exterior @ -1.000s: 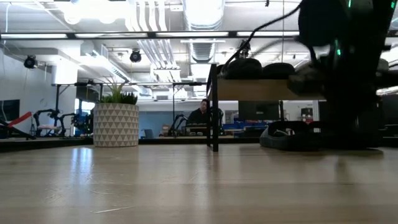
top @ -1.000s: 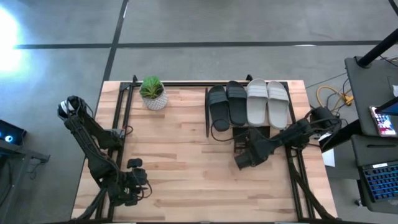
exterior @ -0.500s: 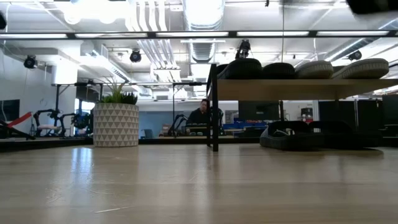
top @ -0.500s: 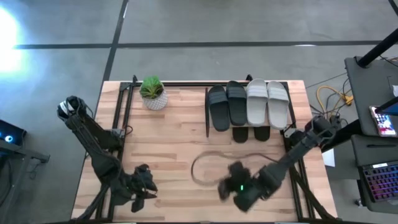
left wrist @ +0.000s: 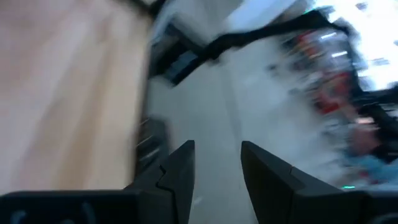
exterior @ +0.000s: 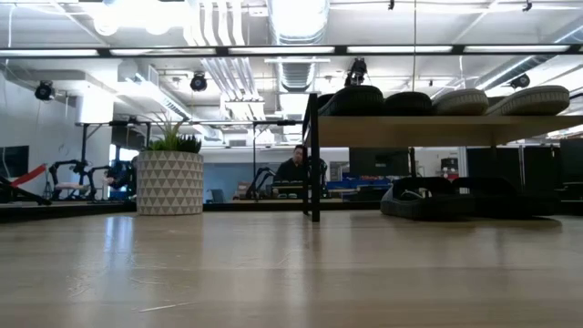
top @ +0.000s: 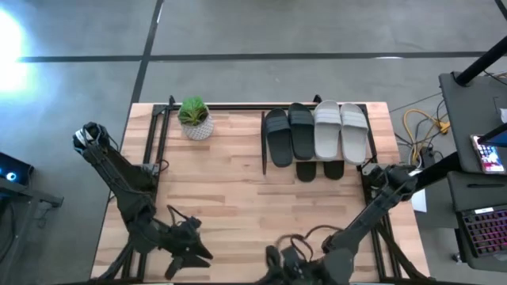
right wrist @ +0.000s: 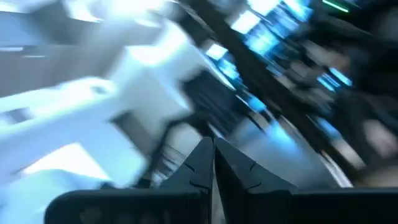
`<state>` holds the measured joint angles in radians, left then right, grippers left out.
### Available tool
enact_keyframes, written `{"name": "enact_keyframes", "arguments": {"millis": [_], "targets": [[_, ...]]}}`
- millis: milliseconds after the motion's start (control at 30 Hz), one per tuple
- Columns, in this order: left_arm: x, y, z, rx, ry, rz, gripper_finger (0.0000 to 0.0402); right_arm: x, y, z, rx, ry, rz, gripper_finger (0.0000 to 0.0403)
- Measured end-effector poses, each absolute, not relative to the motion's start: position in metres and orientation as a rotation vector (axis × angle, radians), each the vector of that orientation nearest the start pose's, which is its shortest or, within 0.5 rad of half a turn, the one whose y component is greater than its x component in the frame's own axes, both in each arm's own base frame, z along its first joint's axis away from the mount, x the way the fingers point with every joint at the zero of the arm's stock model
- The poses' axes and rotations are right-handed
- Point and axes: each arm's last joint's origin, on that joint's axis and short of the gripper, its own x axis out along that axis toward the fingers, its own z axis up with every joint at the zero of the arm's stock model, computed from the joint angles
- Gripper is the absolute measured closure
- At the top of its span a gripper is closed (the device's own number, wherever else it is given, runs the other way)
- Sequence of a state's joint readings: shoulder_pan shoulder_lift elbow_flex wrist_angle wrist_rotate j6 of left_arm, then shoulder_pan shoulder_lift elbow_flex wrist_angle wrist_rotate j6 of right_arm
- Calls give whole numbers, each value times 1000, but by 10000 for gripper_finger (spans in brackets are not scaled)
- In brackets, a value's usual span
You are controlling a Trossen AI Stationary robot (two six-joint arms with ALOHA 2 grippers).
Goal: Pick and place slides into the shelf
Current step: Adjust the shelf
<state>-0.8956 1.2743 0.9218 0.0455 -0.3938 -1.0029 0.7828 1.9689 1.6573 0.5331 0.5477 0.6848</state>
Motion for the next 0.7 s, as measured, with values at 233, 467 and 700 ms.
{"name": "enact_keyframes", "arguments": {"millis": [233, 467, 700], "targets": [[189, -218, 331, -830, 185, -486, 286, 356, 326, 395, 625, -300, 425, 394], [184, -219, 353, -853, 9, -621, 286, 371, 318, 420, 567, -206, 240, 377], [179, -219, 393, -807, -131, -709, 266, 382, 306, 434, 573, -197, 139, 287]]}}
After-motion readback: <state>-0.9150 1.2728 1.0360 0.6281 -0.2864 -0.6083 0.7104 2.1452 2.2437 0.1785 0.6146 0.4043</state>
